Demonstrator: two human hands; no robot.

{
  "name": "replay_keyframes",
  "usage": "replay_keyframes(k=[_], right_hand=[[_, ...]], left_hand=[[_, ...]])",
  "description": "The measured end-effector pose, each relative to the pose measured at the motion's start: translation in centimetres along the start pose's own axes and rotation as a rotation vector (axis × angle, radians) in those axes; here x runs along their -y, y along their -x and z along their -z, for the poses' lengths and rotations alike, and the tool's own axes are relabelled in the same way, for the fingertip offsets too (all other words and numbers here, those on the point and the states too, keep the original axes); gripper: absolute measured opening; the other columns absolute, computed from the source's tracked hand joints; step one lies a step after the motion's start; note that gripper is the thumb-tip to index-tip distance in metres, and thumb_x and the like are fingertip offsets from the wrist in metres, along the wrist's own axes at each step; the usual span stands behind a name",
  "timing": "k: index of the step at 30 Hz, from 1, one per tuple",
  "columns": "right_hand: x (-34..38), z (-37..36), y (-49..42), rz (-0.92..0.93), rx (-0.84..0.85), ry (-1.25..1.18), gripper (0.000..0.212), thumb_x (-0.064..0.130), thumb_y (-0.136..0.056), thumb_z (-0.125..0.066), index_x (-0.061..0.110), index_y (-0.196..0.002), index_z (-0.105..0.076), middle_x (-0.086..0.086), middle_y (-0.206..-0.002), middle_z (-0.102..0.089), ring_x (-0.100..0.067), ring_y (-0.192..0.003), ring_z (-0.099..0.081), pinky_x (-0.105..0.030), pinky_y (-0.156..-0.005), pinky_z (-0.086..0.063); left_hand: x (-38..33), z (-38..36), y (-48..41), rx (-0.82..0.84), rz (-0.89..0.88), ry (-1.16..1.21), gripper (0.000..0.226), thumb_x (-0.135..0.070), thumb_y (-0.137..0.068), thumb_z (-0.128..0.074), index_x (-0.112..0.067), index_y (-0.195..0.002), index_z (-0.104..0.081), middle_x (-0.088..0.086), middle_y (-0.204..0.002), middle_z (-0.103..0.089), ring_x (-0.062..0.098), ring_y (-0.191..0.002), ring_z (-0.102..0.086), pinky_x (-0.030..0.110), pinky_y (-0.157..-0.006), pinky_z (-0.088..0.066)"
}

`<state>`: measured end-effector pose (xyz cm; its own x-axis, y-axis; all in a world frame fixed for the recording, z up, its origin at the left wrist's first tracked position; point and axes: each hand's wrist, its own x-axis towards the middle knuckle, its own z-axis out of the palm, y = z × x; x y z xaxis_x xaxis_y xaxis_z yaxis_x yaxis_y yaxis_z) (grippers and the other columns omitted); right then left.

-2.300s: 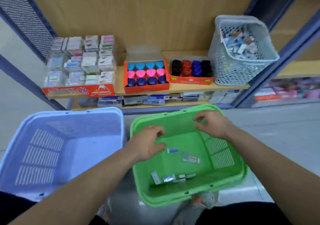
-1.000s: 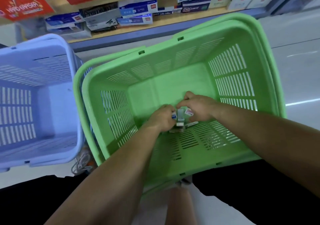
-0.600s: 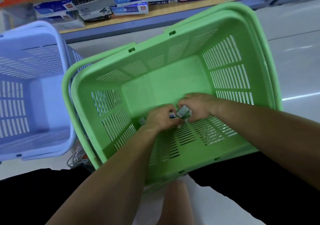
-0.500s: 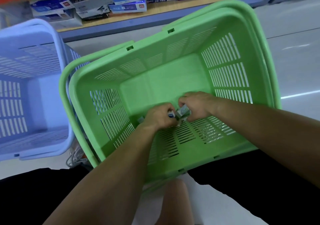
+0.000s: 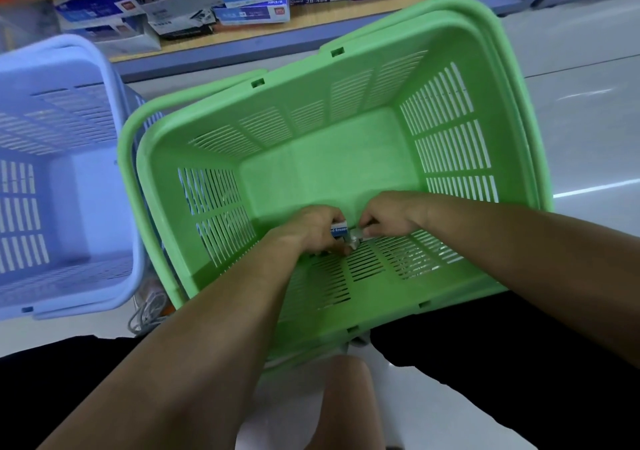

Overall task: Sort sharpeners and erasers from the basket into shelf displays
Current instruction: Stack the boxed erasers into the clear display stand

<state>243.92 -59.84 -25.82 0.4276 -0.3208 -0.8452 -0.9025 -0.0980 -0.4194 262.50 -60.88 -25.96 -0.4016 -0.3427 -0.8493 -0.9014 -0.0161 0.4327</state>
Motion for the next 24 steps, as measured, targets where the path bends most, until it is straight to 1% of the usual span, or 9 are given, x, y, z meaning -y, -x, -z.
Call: replay_keyframes(k=[3, 5, 6, 8, 12, 15, 18, 20, 24], right_hand=[[-0.1, 0.3, -0.1, 0.003, 0.01, -0.044, 0.031, 0.04, -0.101, -0.056, 0.024, -0.124, -0.069, 0.006, -0.113, -0.072, -0.017, -0.099, -0.063, -0.037, -0.095, -0.049], [-0.2, 0.4, -0.3, -0.004, 0.034, -0.097, 0.031, 0.037, -0.101, -0.057, 0.023, -0.125, -0.069, 0.003, -0.119, -0.071, -0.019, -0.105, -0.064, -0.039, -0.1, -0.048], [-0.3, 0.4, -0.4, -0.007, 0.047, -0.114, 0.03, 0.035, -0.101, -0.058, 0.022, -0.125, -0.068, 0.002, -0.119, -0.071, -0.019, -0.106, -0.064, -0.04, -0.102, -0.047], [-0.3, 0.2, -0.5, -0.008, 0.054, -0.136, 0.027, 0.033, -0.099, -0.06, 0.021, -0.122, -0.069, 0.003, -0.115, -0.071, -0.019, -0.105, -0.064, -0.04, -0.101, -0.048], [-0.3, 0.0, -0.6, -0.012, 0.025, -0.198, 0.026, 0.03, -0.097, -0.065, 0.02, -0.12, -0.07, 0.006, -0.11, -0.069, -0.017, -0.103, -0.064, -0.034, -0.095, -0.046], [-0.7, 0.0, -1.0, -0.026, 0.004, -0.221, 0.023, 0.027, -0.096, -0.066, 0.02, -0.118, -0.07, 0.006, -0.106, -0.068, -0.017, -0.102, -0.063, -0.034, -0.092, -0.045], [-0.9, -0.1, -1.3, -0.045, -0.002, -0.246, 0.022, 0.026, -0.096, -0.066, 0.022, -0.117, -0.069, 0.004, -0.111, -0.069, -0.017, -0.103, -0.062, -0.037, -0.097, -0.046], [-1.0, 0.0, -1.3, -0.057, 0.004, -0.236, 0.025, 0.026, -0.096, -0.066, 0.024, -0.12, -0.068, 0.004, -0.116, -0.069, -0.017, -0.105, -0.061, -0.039, -0.1, -0.046], [-1.2, 0.3, -0.9, -0.095, 0.042, -0.161, 0.03, 0.024, -0.097, -0.064, 0.022, -0.127, -0.066, 0.004, -0.121, -0.066, -0.019, -0.11, -0.06, -0.038, -0.101, -0.045]], left_hand=[[-0.1, 0.2, -0.1, 0.036, -0.005, -0.005, 0.046, -0.036, -0.079, -0.083, -0.023, -0.116, -0.061, -0.001, -0.107, -0.065, 0.017, -0.093, -0.065, 0.034, -0.081, -0.055], [-0.1, 0.1, -0.3, 0.061, -0.01, -0.012, 0.042, -0.034, -0.081, -0.081, -0.022, -0.116, -0.06, 0.0, -0.106, -0.065, 0.016, -0.089, -0.064, 0.029, -0.07, -0.051], [-0.1, 0.1, -0.4, 0.068, -0.013, -0.013, 0.042, -0.033, -0.082, -0.081, -0.021, -0.117, -0.059, 0.0, -0.106, -0.065, 0.015, -0.089, -0.063, 0.028, -0.069, -0.049], [-0.1, 0.1, -0.6, 0.078, -0.019, -0.025, 0.043, -0.033, -0.084, -0.08, -0.021, -0.119, -0.058, 0.0, -0.107, -0.064, 0.015, -0.09, -0.062, 0.029, -0.071, -0.046], [-0.2, 0.5, -0.6, 0.119, -0.026, -0.097, 0.042, -0.037, -0.088, -0.075, -0.02, -0.122, -0.056, 0.002, -0.115, -0.062, 0.019, -0.099, -0.058, 0.033, -0.081, -0.044], [-0.5, 1.2, -0.4, 0.131, -0.039, -0.126, 0.04, -0.04, -0.091, -0.07, -0.021, -0.122, -0.054, 0.002, -0.12, -0.061, 0.019, -0.099, -0.057, 0.033, -0.079, -0.043], [-0.6, 1.8, 0.0, 0.154, -0.008, -0.14, 0.054, -0.047, -0.091, -0.068, -0.019, -0.133, -0.049, 0.003, -0.126, -0.058, 0.02, -0.102, -0.058, 0.036, -0.086, -0.049], [-0.4, 1.8, 0.1, 0.17, 0.017, -0.111, 0.056, -0.049, -0.09, -0.068, -0.02, -0.133, -0.049, 0.004, -0.128, -0.058, 0.021, -0.101, -0.058, 0.037, -0.087, -0.052], [0.0, 1.4, 0.0, 0.162, 0.053, -0.038, 0.057, -0.045, -0.089, -0.071, -0.023, -0.137, -0.049, 0.003, -0.138, -0.055, 0.022, -0.112, -0.055, 0.04, -0.098, -0.046]])
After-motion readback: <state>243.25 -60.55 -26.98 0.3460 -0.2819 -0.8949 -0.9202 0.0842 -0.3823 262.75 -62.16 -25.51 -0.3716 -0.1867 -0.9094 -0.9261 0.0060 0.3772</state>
